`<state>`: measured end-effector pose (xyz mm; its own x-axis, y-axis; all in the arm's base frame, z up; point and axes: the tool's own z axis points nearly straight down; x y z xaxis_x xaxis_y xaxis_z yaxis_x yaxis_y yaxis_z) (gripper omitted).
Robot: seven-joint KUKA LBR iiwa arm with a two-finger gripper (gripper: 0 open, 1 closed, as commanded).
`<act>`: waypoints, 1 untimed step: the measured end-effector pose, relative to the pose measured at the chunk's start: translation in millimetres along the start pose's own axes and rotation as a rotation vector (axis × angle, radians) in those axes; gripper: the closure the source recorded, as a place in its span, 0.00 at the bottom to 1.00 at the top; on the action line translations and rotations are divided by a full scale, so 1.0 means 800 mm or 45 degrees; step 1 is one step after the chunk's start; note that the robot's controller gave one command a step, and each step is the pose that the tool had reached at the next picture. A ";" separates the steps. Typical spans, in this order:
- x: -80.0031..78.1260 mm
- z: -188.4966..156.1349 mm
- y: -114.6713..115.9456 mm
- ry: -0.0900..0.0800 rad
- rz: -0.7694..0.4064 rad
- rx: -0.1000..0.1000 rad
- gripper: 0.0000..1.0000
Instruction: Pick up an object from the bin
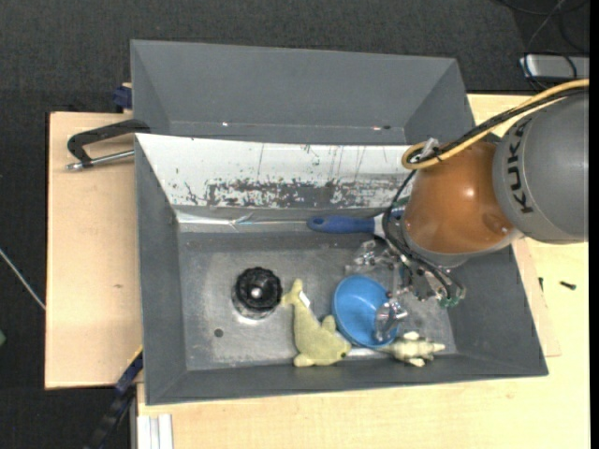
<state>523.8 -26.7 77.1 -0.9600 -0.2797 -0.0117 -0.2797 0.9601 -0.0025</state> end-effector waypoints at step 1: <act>-0.002 -0.001 0.000 0.006 0.002 -0.003 0.00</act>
Offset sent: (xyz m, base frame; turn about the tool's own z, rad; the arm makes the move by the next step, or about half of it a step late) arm 0.0000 0.0000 0.0000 0.0000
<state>525.5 -25.9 78.2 -0.9605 -0.2782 -0.0073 -0.2782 0.9605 -0.0005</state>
